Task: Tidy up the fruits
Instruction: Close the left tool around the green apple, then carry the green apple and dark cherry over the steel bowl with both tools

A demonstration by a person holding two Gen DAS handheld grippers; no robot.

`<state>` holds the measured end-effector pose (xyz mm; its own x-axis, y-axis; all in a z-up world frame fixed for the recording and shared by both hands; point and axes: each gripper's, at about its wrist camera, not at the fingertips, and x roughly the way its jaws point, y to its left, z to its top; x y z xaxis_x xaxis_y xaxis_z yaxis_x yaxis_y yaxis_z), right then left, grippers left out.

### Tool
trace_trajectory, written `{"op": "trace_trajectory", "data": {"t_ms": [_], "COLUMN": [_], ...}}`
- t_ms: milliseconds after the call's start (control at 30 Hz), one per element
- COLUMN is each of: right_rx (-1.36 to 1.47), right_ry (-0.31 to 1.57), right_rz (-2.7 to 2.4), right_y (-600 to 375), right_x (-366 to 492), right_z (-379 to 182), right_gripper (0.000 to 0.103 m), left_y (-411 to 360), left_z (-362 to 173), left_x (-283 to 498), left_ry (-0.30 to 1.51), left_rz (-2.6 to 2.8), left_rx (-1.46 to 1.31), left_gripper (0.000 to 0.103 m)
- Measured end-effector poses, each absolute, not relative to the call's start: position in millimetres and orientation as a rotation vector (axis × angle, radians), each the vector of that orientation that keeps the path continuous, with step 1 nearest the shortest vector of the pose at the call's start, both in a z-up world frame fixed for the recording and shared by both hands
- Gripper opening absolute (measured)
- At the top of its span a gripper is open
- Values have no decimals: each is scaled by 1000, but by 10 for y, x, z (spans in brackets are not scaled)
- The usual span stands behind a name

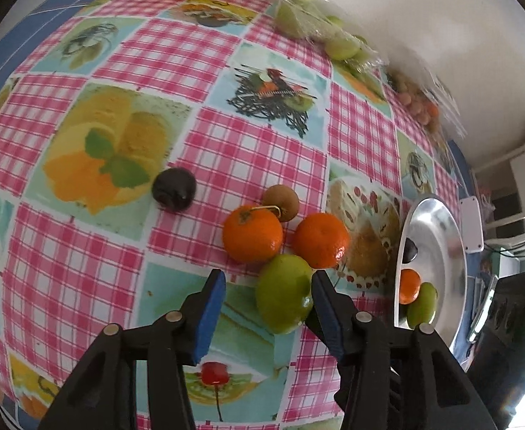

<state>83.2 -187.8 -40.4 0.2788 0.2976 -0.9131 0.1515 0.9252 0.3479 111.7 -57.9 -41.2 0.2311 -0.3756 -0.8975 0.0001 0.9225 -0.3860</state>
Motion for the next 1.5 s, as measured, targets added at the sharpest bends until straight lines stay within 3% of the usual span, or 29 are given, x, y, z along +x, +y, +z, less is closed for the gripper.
{"op": "trace_trajectory", "data": {"t_ms": [400,533,1133,1500], "right_rx": [387,390,420,446], "right_ry": [1302,1302,1289,1207], "right_rz": [117,115,104,99], "right_y": [-1903,-1898,-1961,-2101], "right_x": [798,798,772,695], "right_z": [-413,-413,-347,-70], "right_gripper": [31,31,25,25], "left_y": [-695,-716,-681,-565], "left_z": [-514,-554,-413,-51], "left_x": [1131,1142,1114,1061], "left_ry": [1333,1345,1298,1200], "left_rz": [-276,-302,-308,-330], "left_rx": [-314,-339,-327,-364], "left_gripper": [54,42,42,42]}}
